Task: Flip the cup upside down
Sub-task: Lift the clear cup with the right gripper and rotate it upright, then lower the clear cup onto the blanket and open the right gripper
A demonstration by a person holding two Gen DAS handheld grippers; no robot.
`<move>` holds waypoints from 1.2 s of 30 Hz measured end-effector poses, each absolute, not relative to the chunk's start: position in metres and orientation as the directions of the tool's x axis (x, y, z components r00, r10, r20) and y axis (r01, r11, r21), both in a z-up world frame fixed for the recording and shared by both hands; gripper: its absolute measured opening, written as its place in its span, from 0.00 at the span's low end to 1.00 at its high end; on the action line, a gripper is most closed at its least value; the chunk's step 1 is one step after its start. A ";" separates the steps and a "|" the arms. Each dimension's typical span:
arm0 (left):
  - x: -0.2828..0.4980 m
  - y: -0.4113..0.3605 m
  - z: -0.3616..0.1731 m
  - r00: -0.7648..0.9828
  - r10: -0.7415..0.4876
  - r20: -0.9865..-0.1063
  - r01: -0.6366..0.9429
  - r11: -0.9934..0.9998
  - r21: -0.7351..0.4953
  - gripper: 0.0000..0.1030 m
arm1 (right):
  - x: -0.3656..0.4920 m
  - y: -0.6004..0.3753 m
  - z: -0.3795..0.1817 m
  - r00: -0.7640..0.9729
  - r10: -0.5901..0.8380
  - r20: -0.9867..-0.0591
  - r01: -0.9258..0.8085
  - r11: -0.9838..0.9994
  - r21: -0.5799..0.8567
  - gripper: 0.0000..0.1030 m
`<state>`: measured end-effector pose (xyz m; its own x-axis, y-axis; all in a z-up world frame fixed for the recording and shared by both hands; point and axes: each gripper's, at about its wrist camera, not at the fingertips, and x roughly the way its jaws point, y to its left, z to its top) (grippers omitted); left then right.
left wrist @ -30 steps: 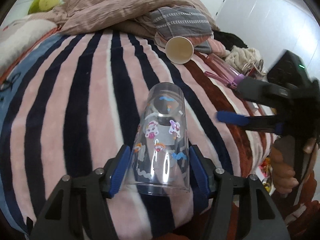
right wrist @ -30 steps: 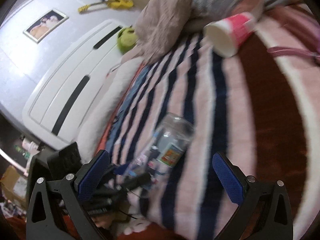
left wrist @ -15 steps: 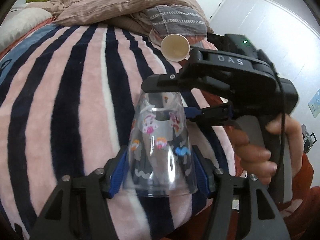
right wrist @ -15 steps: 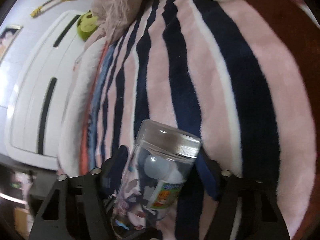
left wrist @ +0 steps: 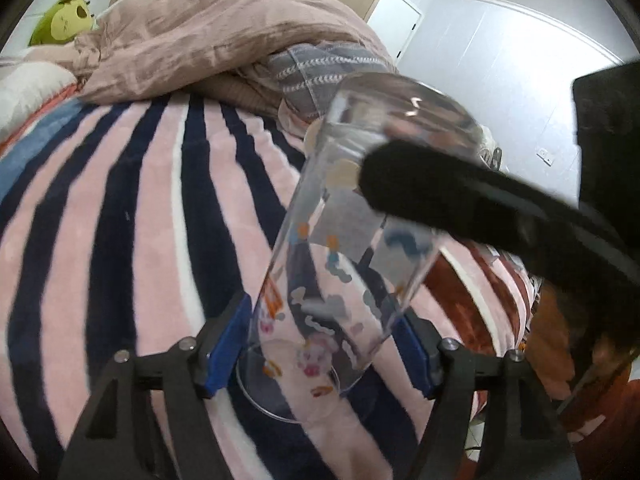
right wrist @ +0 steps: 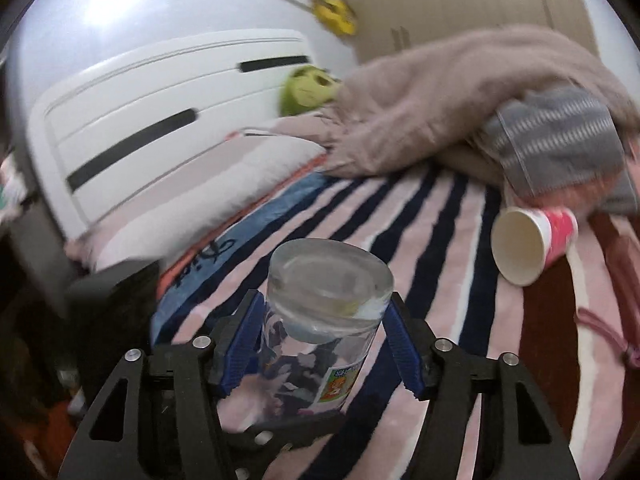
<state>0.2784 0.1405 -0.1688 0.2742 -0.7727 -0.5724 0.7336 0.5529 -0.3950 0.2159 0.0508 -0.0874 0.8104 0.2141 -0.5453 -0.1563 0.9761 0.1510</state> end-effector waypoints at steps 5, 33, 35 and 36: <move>0.258 0.151 -0.171 0.302 -0.776 -0.553 0.758 0.547 -0.354 0.66 | 0.181 0.085 -0.099 0.839 0.186 -0.511 -0.239 0.970 -0.039 0.54; 0.256 0.153 -0.162 0.343 -0.801 -0.490 0.786 0.531 -0.318 0.65 | 0.176 0.088 -0.100 0.842 0.172 -0.511 -0.216 0.976 -0.029 0.53; 0.260 0.149 -0.158 0.346 -0.806 -0.479 0.790 0.526 -0.314 0.65 | 0.177 0.091 -0.098 0.852 0.149 -0.503 -0.215 0.974 -0.076 0.53; 0.262 0.147 -0.158 0.347 -0.808 -0.476 0.791 0.525 -0.314 0.65 | 0.177 0.093 -0.097 0.859 0.125 -0.497 -0.211 0.970 -0.121 0.53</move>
